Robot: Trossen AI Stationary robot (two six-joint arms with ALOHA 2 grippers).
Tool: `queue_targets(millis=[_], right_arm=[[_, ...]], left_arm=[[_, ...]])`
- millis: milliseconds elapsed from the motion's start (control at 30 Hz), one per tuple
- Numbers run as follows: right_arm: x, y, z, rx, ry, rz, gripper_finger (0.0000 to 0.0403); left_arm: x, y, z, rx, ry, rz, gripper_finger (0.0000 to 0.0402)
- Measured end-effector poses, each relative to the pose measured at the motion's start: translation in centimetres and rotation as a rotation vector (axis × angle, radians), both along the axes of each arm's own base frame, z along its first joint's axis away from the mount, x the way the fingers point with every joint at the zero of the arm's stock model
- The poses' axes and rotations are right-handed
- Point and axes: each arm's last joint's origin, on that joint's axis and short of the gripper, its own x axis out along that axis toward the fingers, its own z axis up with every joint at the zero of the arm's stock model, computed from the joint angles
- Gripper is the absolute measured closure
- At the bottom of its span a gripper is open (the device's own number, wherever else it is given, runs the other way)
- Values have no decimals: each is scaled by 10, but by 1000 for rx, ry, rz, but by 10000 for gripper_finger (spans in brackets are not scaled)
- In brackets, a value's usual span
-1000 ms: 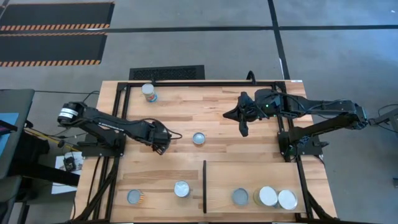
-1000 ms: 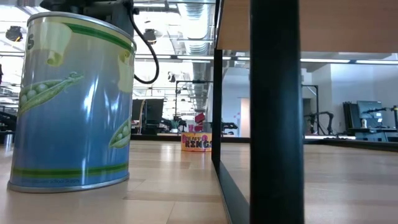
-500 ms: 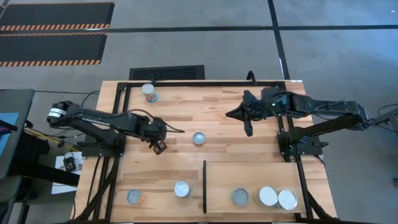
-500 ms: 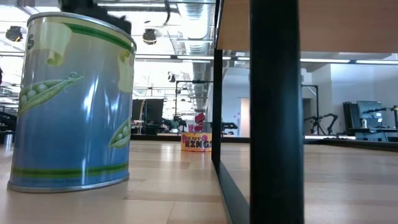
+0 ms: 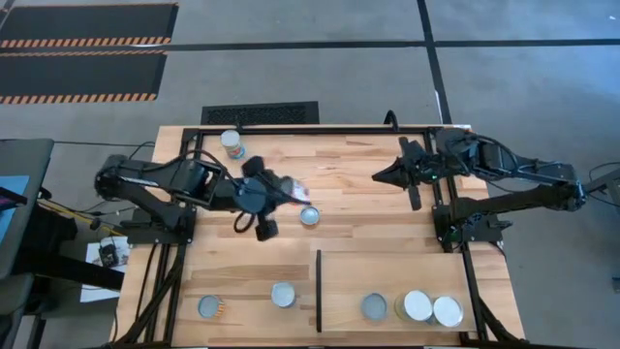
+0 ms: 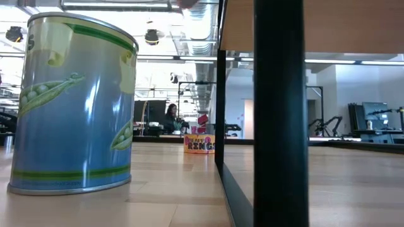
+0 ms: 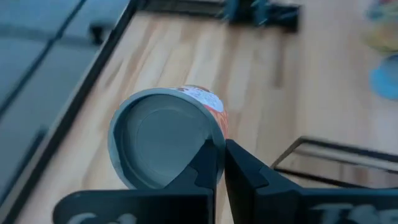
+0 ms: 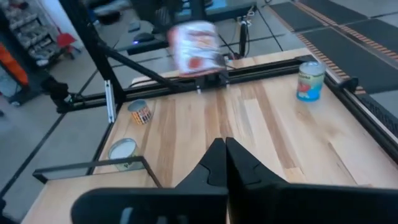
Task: Pick and place cans onto a shelf
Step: Put the canned meatballs on the shelf
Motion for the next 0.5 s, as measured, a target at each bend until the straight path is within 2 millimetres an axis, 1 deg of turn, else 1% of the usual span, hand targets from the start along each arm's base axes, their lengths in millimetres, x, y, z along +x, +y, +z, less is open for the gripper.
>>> queue_targets(millis=[100, 200, 267, 367, 500], right_arm=[[-1, -2, -1, 14, 10, -17, 398], [0, -4, -2, 52, 22, -40, 399], [1, -4, -3, 64, 33, -48, 398], [3, -4, -5, 60, 41, -44, 398], [3, -5, -8, 53, 77, -42, 398]], left_arm=[[17, -15, 19, 72, -11, -128, 401], [37, -31, 27, 129, -1, -259, 401], [50, -42, 28, 148, -4, -347, 401], [66, -61, 25, 173, 4, -468, 401], [87, -85, 3, 189, 64, -578, 401]])
